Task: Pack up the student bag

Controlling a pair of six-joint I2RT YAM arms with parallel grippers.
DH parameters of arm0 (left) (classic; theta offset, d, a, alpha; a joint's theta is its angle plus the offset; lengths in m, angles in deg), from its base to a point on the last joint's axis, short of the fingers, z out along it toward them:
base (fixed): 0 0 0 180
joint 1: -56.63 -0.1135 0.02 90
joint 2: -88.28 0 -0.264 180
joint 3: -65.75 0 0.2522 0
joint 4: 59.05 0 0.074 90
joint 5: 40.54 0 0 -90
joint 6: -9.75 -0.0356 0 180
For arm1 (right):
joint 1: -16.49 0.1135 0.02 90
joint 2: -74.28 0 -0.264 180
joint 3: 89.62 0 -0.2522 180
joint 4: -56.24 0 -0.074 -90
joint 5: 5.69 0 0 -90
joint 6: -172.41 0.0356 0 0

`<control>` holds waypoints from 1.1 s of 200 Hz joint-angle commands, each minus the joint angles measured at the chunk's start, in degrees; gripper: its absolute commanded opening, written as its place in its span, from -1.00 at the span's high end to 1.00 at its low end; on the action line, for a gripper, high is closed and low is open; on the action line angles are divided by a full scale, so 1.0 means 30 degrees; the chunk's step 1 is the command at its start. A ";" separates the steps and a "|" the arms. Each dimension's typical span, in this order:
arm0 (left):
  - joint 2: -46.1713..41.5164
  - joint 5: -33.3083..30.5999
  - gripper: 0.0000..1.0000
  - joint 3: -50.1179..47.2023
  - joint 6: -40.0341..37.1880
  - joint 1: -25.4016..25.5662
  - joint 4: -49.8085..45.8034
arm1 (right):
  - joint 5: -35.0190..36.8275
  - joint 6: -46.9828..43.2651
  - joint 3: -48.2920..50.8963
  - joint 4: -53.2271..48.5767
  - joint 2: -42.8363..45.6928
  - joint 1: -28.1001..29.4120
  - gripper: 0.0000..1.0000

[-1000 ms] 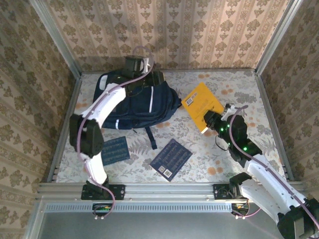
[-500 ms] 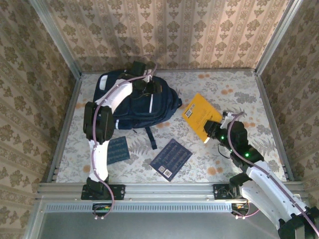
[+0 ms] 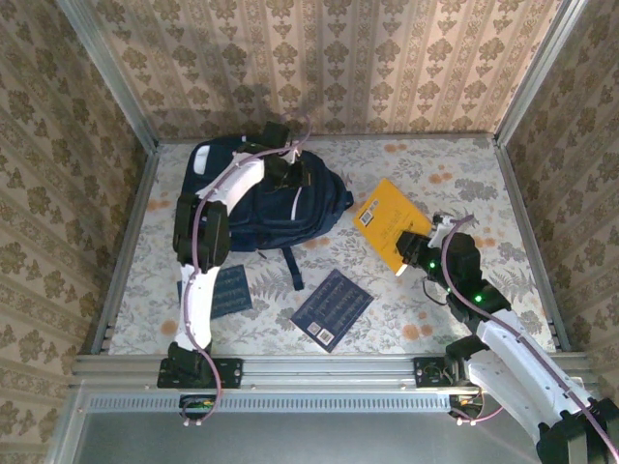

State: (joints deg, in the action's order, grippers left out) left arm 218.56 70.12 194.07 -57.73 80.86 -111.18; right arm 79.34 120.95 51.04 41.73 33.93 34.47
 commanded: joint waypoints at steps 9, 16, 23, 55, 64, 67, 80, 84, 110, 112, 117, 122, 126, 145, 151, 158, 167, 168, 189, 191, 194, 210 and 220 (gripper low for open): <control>0.0340 0.0434 1.00 0.2372 -0.1397 0.0395 -0.2342 | -0.0335 -0.0381 -0.0786 0.1260 0.0513 -0.0168 1.00; 0.0143 0.0345 1.00 0.2922 -0.1802 0.0529 -0.2794 | -0.0314 -0.0459 -0.0910 0.1168 0.0533 -0.0193 1.00; -0.0043 0.0149 1.00 0.3574 -0.2317 0.0815 -0.3325 | -0.0282 -0.0606 -0.1032 0.1060 0.0555 -0.0204 1.00; -0.0449 -0.0568 1.00 0.8024 -0.4587 0.2201 -0.6741 | -0.0018 -0.1136 -0.2017 0.0231 0.0136 -0.0347 1.00; -0.1078 -0.0619 1.00 0.8174 -0.4860 0.2392 -0.6838 | -0.0268 -0.1243 -0.2423 -0.0010 -0.0241 -0.0401 1.00; -0.1369 -0.0619 1.00 0.8033 -0.4870 0.2417 -0.6689 | -0.0312 -0.1228 -0.2590 -0.0078 -0.0402 -0.0397 1.00; -0.2449 -0.0444 1.00 0.7678 -0.4842 0.2499 -0.6439 | -0.0755 -0.1132 -0.3207 -0.0186 -0.1035 -0.0522 1.00; -0.2744 -0.0311 1.00 0.7685 -0.4882 0.2527 -0.6404 | -0.0844 -0.1075 -0.3377 -0.0234 -0.1240 -0.0569 1.00; -0.4743 -0.0278 1.00 0.7135 -0.5425 0.2645 -0.5795 | -0.1425 -0.0195 -0.4039 -0.0125 -0.2049 -0.0835 1.00; -0.4883 -0.0307 1.00 0.7069 -0.5486 0.2646 -0.5743 | -0.1530 -0.0112 -0.4040 -0.0070 -0.2090 -0.0851 1.00; -0.5261 -0.0374 1.00 0.6881 -0.5586 0.2619 -0.5561 | -0.1763 0.0119 -0.4080 0.0120 -0.2179 -0.0909 1.00; -0.5600 -0.0412 1.00 0.6654 -0.5674 0.2552 -0.5346 | -0.2011 0.0318 -0.4083 0.0242 -0.2265 -0.0898 1.00; -0.5880 -0.0352 1.00 0.6431 -0.5665 0.2490 -0.5134 | -0.2199 0.0492 -0.4105 0.0317 -0.2343 -0.0891 1.00; -0.6938 0.1054 1.00 0.5435 -0.5255 0.1818 -0.4070 | -0.3336 0.1102 -0.4262 0.0626 -0.2603 -0.0878 1.00; -0.7174 0.1814 1.00 0.5084 -0.4870 0.1480 -0.3649 | -0.3556 0.1247 -0.4303 0.0538 -0.2637 -0.0893 1.00; -0.7443 0.2831 1.00 0.4668 -0.4431 0.1058 -0.3030 | -0.3692 0.1394 -0.4361 0.0425 -0.2638 -0.0881 1.00; -0.7673 0.4021 1.00 0.4280 -0.3846 0.0774 -0.2394 | -0.3880 0.1553 -0.4392 0.0384 -0.2604 -0.0892 1.00; -0.7678 0.4118 1.00 0.4257 -0.3802 0.0758 -0.2332 | -0.3909 0.1574 -0.4392 0.0376 -0.2603 -0.0893 1.00; -0.7571 0.6452 1.00 0.4359 -0.3267 -0.0194 -0.1773 | -0.4731 0.2475 -0.4114 0.1537 -0.2696 -0.0868 1.00; -0.7546 0.6583 1.00 0.4405 -0.3276 -0.0217 -0.1786 | -0.4905 0.2621 -0.4044 0.1803 -0.2713 -0.0888 1.00; -0.7476 0.6756 1.00 0.4497 -0.3269 -0.0224 -0.1813 | -0.5161 0.2844 -0.3953 0.2258 -0.2762 -0.0865 1.00; -0.7091 0.7790 1.00 0.5019 -0.3260 -0.0282 -0.1946 | -0.6236 0.4713 -0.3839 0.4121 -0.3417 -0.0822 1.00; -0.6835 0.8147 1.00 0.5260 -0.3104 -0.0312 -0.1961 | -0.6820 0.5817 -0.4150 0.4761 -0.4110 -0.0795 1.00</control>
State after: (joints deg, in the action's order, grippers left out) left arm 198.87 84.87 206.16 -68.61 80.03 -125.86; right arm 65.63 129.37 40.98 42.82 24.16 31.89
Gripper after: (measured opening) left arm 0.062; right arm 0.195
